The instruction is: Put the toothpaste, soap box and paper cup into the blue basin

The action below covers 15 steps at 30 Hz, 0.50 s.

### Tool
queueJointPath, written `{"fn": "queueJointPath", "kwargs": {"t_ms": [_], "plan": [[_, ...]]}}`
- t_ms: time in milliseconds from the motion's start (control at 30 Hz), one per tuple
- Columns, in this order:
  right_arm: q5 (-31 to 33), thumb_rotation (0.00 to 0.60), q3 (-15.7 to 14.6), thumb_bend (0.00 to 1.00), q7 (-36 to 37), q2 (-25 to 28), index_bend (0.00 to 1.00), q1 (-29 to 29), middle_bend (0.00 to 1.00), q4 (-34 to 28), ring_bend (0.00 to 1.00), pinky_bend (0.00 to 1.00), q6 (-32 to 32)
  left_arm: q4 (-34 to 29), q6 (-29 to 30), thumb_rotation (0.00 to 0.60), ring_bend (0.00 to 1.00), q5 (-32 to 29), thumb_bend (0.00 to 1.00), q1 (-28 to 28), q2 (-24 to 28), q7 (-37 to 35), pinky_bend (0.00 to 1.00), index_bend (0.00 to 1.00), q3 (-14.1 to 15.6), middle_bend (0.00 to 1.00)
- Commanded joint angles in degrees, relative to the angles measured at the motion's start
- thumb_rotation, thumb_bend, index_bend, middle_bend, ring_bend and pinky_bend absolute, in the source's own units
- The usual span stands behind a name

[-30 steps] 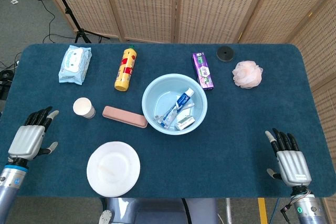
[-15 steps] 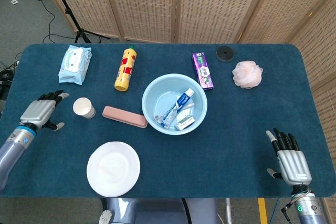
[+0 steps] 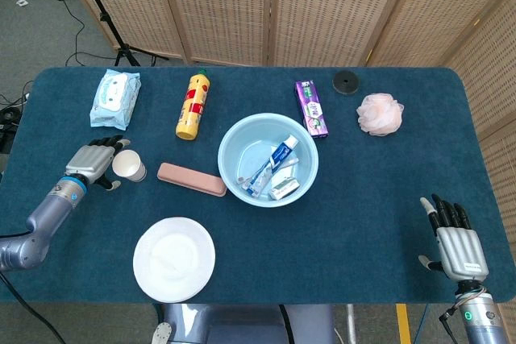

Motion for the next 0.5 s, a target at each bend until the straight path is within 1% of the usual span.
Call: {"fn": "queueJointPath", "kwargs": {"t_ms": [33,133,200,267,300,400,500], "plan": [[0.3,0.6,0.2,0.13,-0.2,0.0,0.0,-0.1,0.0,0.1,0.0,0.0,-0.4,1.0,-0.2,0.6,0.0,-0.3,0.26,-0.7,-1.2,0.0,0.09,0.0,0.6,0.0],[0.4,0.6,0.3,0.13,-0.3,0.0,0.0,-0.1,0.0,0.0,0.0,0.0,-1.0,2.1,0.1,0.6,0.0,-0.3,0.27,-1.1,-2.3,-0.4,0.09,0.01,1.0,0.0],[0.4,0.6,0.4,0.13,-0.4,-0.1,0.0,-0.1,0.0,-0.1,0.0,0.0,-1.3,2.9,0.7,0.6,0.0,-0.1,0.28,-1.3,-3.2,-0.3,0.09,0.04,1.4,0.0],[0.2,0.6,0.5,0.13,-0.4,-0.1,0.0,-0.2,0.0,-0.1,0.0,0.0,-1.4,3.6,1.9,0.6,0.0,0.4,0.29,-1.2,-4.3,-0.2,0.09,0.1,1.6,0.0],[0.2,0.6,0.5,0.13,-0.4,0.0,0.0,-0.2,0.0,-0.2,0.0,0.0,-1.5,3.7,2.5,0.6,0.0,0.5,0.3,-1.1,-4.7,-0.3,0.09,0.15,1.6,0.0],[0.0,0.6,0.6,0.13,-0.3,0.0,0.0,-0.3,0.0,-0.2,0.0,0.0,-1.8,4.6,5.7,0.6,0.03,1.6,0.32,-0.5,-6.6,0.1,0.1,0.26,1.8,0.01],[-0.2,0.6,0.7,0.13,-0.2,0.1,0.0,-0.4,0.0,-0.4,0.0,0.0,-1.9,5.3,7.9,0.6,0.07,2.0,0.33,-0.2,-8.0,0.9,0.13,0.33,2.1,0.05]]}}
